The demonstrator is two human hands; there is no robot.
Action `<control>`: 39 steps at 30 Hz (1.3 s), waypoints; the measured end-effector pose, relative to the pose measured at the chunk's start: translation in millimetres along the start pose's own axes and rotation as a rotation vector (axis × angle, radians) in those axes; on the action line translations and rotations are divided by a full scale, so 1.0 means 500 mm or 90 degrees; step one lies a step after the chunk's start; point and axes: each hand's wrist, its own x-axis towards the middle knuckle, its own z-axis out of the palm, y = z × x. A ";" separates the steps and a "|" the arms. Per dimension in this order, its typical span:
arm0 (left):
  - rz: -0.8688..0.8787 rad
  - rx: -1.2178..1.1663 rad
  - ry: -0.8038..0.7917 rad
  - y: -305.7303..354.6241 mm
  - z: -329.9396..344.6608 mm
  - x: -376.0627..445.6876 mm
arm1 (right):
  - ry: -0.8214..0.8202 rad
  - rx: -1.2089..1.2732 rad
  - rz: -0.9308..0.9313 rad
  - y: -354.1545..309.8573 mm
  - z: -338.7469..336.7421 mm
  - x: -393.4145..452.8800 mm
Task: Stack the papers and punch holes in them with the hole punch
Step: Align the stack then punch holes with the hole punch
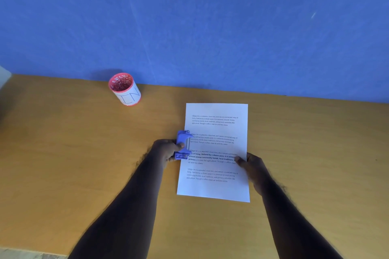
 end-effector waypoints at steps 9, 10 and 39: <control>0.019 0.007 0.043 -0.005 0.002 0.004 | 0.002 0.006 0.008 -0.006 0.004 -0.004; 0.024 0.001 0.040 -0.005 0.002 0.002 | 0.004 0.003 0.007 -0.007 0.003 -0.004; 0.255 0.322 0.378 -0.024 -0.285 0.004 | 0.005 0.000 0.016 -0.002 0.001 0.004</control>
